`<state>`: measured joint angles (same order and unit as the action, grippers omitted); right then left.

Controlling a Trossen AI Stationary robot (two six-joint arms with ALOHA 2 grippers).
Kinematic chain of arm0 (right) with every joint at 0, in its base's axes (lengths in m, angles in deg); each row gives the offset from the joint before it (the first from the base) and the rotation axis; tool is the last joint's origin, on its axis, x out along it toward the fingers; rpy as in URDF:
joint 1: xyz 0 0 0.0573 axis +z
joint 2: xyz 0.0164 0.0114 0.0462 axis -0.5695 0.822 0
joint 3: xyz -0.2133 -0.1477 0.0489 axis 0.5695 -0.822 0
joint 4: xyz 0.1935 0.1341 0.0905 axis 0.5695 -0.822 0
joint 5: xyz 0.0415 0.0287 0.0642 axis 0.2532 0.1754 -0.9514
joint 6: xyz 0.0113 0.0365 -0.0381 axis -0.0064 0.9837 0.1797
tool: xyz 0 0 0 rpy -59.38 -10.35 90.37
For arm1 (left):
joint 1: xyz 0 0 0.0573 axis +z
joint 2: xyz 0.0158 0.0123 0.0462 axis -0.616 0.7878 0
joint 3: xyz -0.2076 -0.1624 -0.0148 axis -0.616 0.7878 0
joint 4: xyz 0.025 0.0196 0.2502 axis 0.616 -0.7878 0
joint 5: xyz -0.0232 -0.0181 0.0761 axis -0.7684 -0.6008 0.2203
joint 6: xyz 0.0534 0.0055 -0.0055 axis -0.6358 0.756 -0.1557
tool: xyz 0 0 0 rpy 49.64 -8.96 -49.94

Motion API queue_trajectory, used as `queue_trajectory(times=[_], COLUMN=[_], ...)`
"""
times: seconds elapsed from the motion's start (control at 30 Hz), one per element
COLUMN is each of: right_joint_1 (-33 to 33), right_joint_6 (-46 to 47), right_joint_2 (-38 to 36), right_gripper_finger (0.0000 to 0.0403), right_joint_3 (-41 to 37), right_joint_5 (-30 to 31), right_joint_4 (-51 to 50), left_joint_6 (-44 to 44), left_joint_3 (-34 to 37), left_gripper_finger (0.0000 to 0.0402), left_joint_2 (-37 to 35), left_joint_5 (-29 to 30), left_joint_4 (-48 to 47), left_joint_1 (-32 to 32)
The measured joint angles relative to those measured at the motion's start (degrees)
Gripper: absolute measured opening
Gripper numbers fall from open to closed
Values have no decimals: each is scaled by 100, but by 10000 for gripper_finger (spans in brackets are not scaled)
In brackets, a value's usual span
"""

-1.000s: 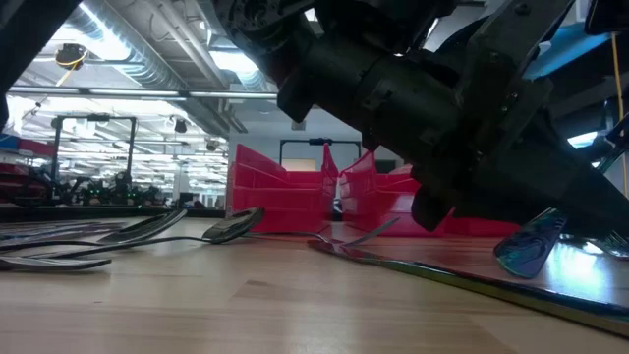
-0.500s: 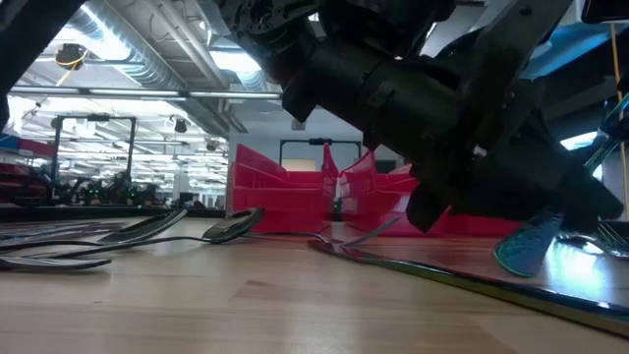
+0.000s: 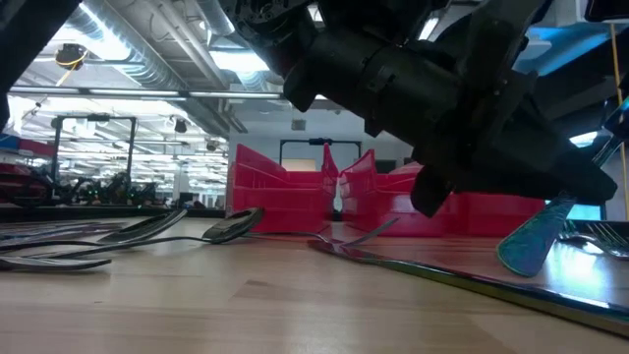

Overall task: Sort silverware
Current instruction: Put the purple fork into the left red bin

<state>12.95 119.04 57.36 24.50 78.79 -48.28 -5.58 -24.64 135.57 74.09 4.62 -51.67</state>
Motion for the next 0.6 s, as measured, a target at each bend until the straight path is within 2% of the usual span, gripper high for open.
queue_trajectory(times=[0.6], right_joint_1=[-4], right_joint_6=[11], right_joint_2=[-61], right_gripper_finger=[5], right_joint_3=[0], right_joint_5=[-155], right_joint_4=[28], left_joint_6=[-5], left_joint_3=[0], left_gripper_finger=[0], left_joint_2=[2], left_joint_5=[45], left_joint_4=[4], left_joint_1=[19])
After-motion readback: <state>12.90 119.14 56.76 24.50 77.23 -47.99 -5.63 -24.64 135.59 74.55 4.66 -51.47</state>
